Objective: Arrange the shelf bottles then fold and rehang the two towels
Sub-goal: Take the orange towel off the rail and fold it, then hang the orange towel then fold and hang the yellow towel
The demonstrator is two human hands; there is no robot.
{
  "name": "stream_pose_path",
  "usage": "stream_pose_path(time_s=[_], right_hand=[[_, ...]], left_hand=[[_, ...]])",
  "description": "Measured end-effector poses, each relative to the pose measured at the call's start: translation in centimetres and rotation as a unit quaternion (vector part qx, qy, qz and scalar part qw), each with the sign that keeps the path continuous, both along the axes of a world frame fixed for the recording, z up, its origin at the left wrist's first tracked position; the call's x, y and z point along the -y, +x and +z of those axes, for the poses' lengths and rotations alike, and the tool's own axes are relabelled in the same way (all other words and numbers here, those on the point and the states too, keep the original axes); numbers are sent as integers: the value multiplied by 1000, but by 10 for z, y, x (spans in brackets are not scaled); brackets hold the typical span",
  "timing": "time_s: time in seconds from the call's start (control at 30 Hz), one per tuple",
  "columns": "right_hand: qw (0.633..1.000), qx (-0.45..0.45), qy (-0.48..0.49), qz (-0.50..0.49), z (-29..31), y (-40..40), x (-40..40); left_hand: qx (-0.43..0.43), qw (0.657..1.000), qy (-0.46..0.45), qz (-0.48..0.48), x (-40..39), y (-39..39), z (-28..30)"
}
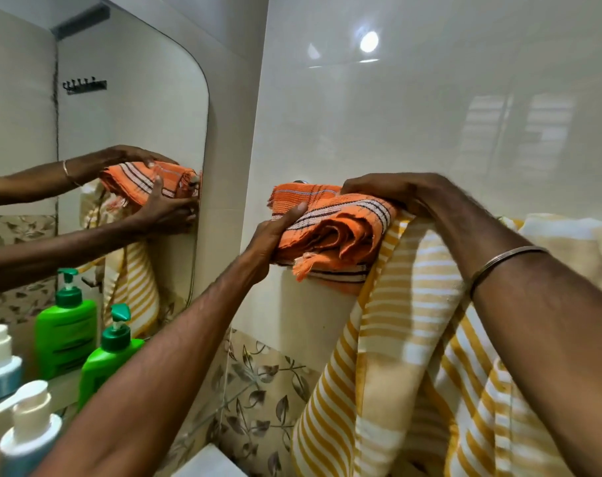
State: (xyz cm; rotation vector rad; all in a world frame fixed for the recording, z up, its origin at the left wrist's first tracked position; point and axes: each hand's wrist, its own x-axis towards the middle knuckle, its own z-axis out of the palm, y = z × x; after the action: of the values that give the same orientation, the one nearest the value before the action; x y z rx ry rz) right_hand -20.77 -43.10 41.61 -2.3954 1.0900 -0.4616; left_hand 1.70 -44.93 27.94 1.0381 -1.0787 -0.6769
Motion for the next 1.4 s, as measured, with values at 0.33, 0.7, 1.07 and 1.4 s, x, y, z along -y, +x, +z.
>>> stream_pose_path(time_s=[0.33,0.7,1.07,1.4], right_hand=[[963,-70,-242,-93,-21,8,26],[912,-125,-333,-204,-27,-108,9],[881,44,-442,-165,-49,-148,-7],[780,181,-592,-88,-55,-194,-15]], left_hand=[[67,992,67,85,-24,5,-4],[339,821,-102,448,-57,-50,5],[442,751,-309,382,-85,-190,-10],[277,925,-186,181,-86,-265,-21]])
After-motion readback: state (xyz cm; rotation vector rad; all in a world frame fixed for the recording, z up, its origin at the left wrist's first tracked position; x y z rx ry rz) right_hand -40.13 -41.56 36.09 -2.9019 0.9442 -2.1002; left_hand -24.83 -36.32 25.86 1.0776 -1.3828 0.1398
